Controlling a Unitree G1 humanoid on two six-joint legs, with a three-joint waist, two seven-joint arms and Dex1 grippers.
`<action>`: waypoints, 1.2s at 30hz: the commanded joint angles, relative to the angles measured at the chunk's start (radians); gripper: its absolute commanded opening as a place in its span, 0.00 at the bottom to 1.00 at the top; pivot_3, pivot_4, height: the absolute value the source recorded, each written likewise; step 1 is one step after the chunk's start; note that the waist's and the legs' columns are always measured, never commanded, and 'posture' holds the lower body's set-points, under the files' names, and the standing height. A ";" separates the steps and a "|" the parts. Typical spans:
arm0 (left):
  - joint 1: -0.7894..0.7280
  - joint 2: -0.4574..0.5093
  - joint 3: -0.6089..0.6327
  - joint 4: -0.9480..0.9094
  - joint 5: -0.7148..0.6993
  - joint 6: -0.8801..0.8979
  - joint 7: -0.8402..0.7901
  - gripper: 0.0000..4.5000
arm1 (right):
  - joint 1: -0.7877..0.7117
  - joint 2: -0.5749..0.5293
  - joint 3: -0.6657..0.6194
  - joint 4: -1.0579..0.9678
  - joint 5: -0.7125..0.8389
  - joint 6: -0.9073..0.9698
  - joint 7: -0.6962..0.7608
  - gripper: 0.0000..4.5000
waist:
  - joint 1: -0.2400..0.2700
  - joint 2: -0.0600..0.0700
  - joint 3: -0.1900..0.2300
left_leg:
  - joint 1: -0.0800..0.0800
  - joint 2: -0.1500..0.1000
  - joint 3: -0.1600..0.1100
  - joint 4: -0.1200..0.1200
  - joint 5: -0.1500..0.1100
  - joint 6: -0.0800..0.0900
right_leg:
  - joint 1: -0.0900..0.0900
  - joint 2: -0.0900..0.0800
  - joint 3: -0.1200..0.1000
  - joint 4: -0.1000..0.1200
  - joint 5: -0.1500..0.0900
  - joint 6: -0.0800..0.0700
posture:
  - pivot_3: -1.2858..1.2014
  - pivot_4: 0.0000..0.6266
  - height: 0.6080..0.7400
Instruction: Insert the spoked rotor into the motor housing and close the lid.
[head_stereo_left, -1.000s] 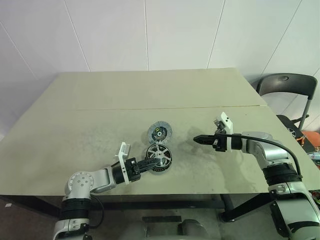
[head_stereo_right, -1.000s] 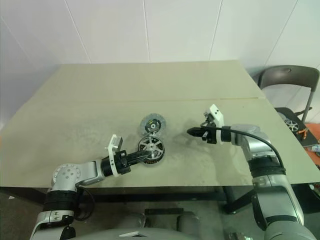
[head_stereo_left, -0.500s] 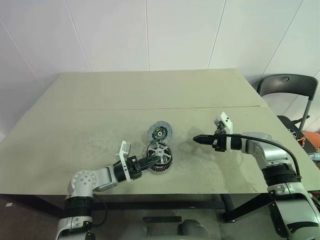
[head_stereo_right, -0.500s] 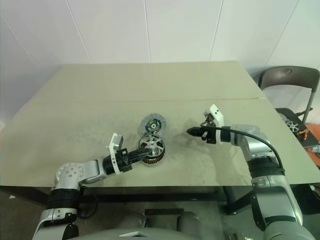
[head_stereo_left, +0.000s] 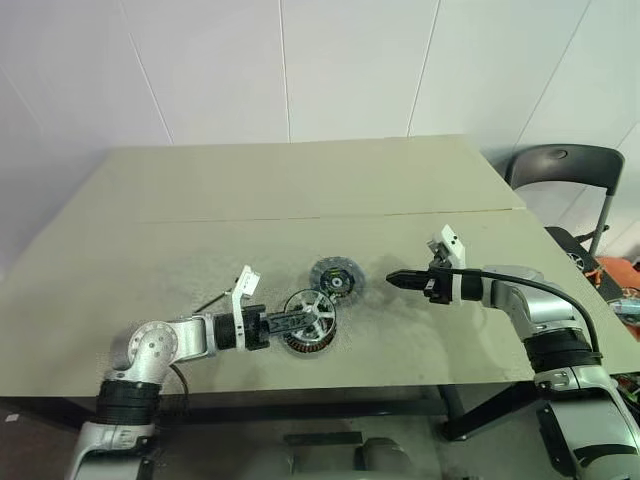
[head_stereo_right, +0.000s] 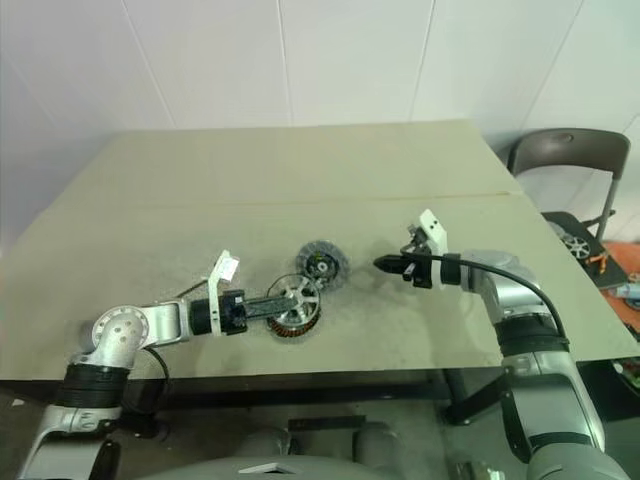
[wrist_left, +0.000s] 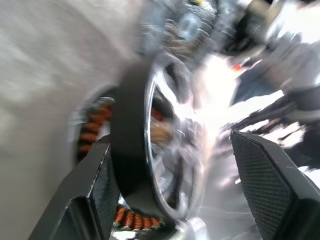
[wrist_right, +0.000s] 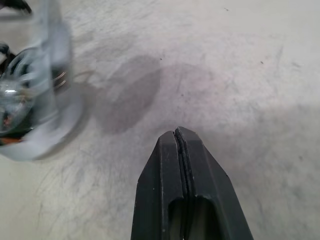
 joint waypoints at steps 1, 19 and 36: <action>-0.028 0.075 -0.010 -0.096 0.061 -0.064 -0.050 0.79 | -0.018 0.014 -0.020 -0.020 0.014 -0.010 0.001 0.00 | 0.000 0.001 0.000 | 0.000 0.000 0.000 0.000 0.000 0.000 | 0.000 0.000 0.000 0.000 0.000 0.000 | 0.52 0.00 1.00; -0.052 -0.026 0.093 -0.074 0.310 -0.597 -0.051 0.79 | -0.060 0.070 -0.193 -0.228 0.259 0.111 -0.022 0.00 | 0.004 0.002 0.003 | -0.002 0.000 -0.002 0.002 0.000 0.000 | 0.000 -0.001 0.000 -0.001 0.002 0.003 | 0.52 0.00 1.00; 0.005 -0.056 -0.178 -0.001 0.459 -0.535 -0.102 0.79 | -0.082 0.144 -0.030 -0.255 0.161 0.077 -0.108 0.00 | 0.022 0.002 0.003 | -0.001 -0.001 -0.001 0.002 0.000 0.001 | 0.000 0.000 -0.001 0.000 0.002 0.004 | 0.52 0.00 1.00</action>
